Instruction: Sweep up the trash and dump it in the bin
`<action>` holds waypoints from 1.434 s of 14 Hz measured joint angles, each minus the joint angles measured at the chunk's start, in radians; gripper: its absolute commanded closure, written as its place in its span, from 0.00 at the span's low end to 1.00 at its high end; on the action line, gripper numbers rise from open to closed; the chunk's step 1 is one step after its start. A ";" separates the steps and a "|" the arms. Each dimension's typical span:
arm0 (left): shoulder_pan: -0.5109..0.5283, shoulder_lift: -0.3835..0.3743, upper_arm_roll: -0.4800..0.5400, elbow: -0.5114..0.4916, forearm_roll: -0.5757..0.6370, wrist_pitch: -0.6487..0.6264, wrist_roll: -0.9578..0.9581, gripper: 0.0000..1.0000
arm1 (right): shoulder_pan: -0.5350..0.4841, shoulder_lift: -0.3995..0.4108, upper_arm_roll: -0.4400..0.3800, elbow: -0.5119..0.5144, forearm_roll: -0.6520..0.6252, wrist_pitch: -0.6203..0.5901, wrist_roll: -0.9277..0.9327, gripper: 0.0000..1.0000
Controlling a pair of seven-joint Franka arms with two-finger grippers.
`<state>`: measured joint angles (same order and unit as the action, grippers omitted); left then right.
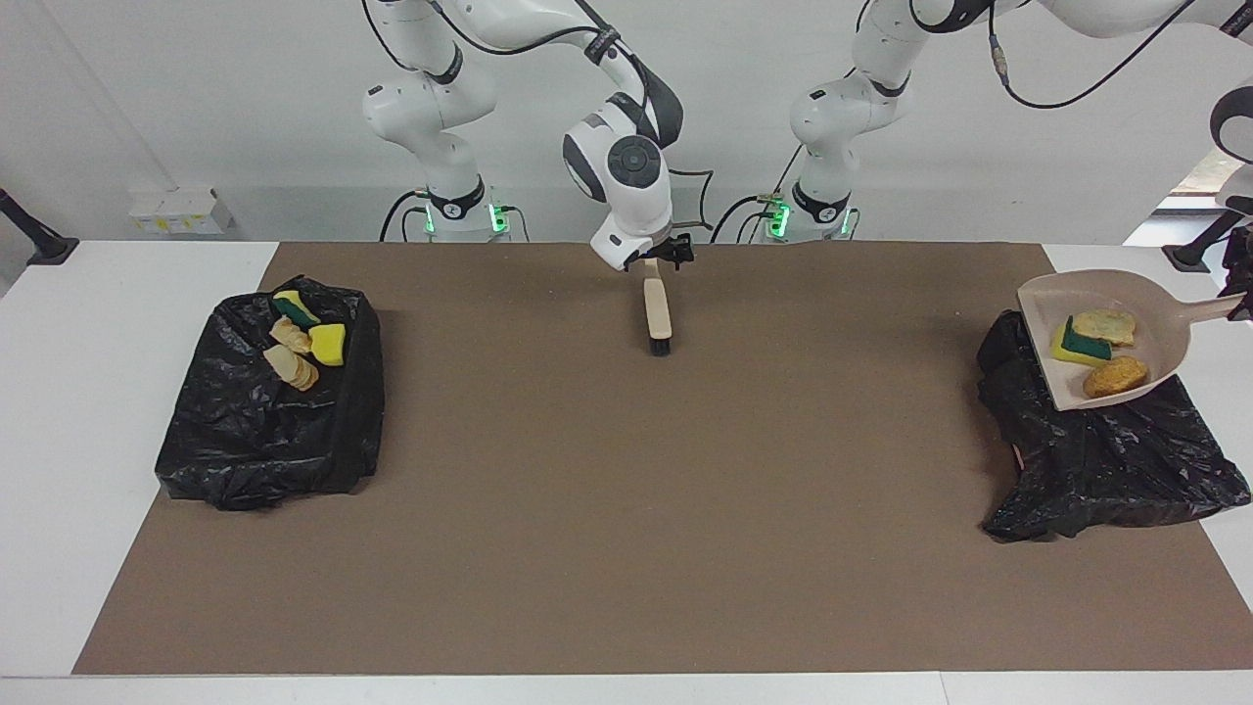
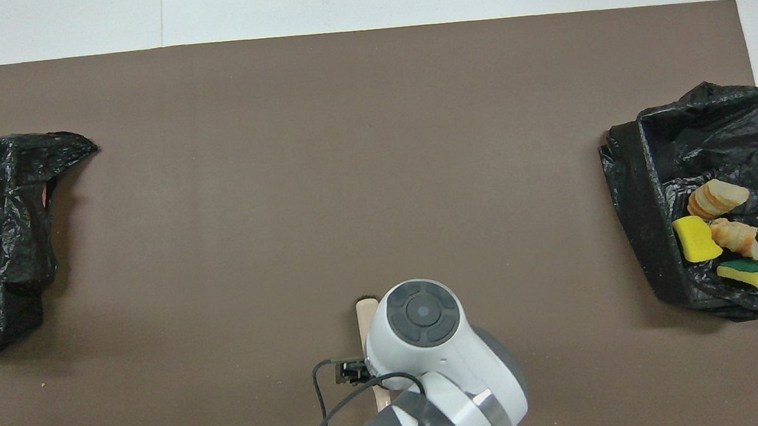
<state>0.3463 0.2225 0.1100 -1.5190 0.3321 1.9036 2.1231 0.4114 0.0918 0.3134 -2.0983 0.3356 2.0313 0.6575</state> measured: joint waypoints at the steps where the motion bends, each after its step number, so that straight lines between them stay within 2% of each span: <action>1: 0.000 0.001 0.000 0.000 0.047 0.028 -0.017 1.00 | -0.050 -0.008 -0.001 0.032 0.000 -0.031 -0.002 0.00; 4: -0.002 0.002 -0.010 -0.001 0.213 0.057 -0.167 1.00 | -0.222 -0.027 -0.005 0.172 0.000 -0.135 -0.018 0.00; 6: -0.015 0.002 -0.018 -0.008 0.311 0.069 -0.227 1.00 | -0.297 -0.032 -0.007 0.254 0.000 -0.164 -0.022 0.00; 9: -0.044 0.000 -0.021 -0.025 0.418 0.069 -0.296 1.00 | -0.353 -0.043 -0.010 0.352 -0.016 -0.175 -0.022 0.00; 13: -0.091 -0.044 -0.021 -0.104 0.558 0.067 -0.467 1.00 | -0.371 -0.118 -0.011 0.381 -0.180 -0.209 -0.028 0.00; 17: -0.107 -0.111 -0.023 -0.137 0.590 0.064 -0.519 1.00 | -0.376 -0.163 -0.012 0.384 -0.316 -0.253 -0.101 0.00; 20: -0.129 -0.146 -0.036 -0.141 0.549 0.007 -0.534 1.00 | -0.419 -0.158 -0.023 0.448 -0.361 -0.368 -0.223 0.00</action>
<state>0.2168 0.0765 0.0744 -1.6596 0.8815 1.9107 1.5888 -0.0072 -0.0662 0.2905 -1.6501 -0.0249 1.6637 0.4342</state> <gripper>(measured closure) 0.687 0.000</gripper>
